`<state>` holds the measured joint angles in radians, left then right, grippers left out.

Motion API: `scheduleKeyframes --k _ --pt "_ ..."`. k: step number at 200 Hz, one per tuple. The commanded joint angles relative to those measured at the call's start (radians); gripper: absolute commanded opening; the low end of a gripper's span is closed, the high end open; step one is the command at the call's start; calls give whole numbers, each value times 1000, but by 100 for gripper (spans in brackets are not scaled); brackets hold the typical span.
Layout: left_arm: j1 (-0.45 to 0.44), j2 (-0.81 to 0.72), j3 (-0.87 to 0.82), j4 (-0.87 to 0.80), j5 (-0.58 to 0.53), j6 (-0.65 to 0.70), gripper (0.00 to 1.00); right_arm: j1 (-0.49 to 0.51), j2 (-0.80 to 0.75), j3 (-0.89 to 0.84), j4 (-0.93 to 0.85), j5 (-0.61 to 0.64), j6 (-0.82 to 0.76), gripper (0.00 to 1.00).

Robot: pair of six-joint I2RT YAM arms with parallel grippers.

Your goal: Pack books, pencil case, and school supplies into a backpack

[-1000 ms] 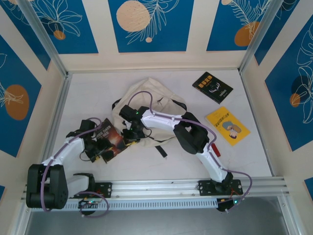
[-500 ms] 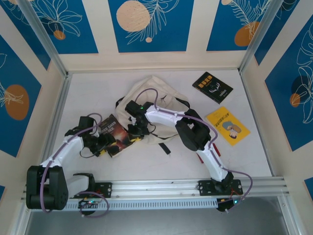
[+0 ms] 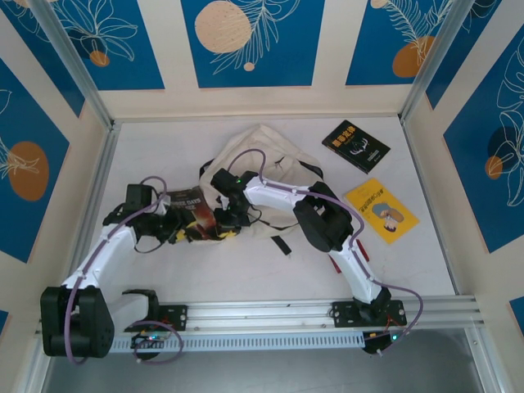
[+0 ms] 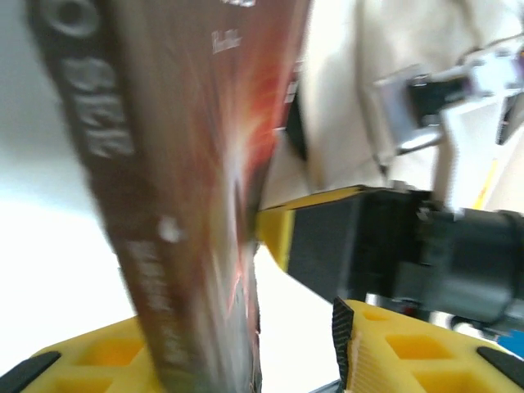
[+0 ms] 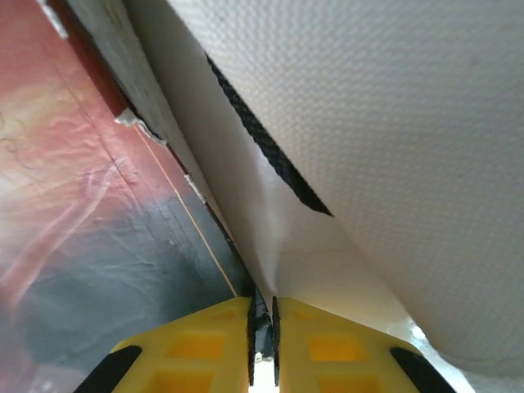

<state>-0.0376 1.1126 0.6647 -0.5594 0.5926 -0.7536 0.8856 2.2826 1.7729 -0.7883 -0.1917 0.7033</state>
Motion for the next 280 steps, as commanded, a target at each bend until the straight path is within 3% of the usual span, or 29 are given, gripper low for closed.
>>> scheduleKeyframes --k 1,42,98,130,160,193,219,250,280 --pt "-2 30 29 38 61 -1 45 18 35 -30 -30 -14 15 16" --pt "-2 77 58 -44 -26 50 35 12 20 -44 -24 -11 18 16" --pt "-2 61 156 -210 -228 135 8 6 -75 -32 -8 -6 9 26" --pt "-1 8 236 -296 -340 161 1 -5 -228 -62 40 -4 26 42" --pt "-3 -53 318 -304 -318 156 1 -44 -406 -183 138 -4 82 62" --pt "-6 -107 358 -159 -186 33 1 -111 -633 -389 318 -31 189 81" --pt "-22 -129 341 31 -124 -135 2 -176 -780 -547 491 -96 319 89" --pt "-68 -142 304 261 -138 -353 2 -241 -902 -705 730 -166 525 93" --pt "-180 -136 288 412 -223 -488 3 -261 -944 -805 977 -184 735 95"
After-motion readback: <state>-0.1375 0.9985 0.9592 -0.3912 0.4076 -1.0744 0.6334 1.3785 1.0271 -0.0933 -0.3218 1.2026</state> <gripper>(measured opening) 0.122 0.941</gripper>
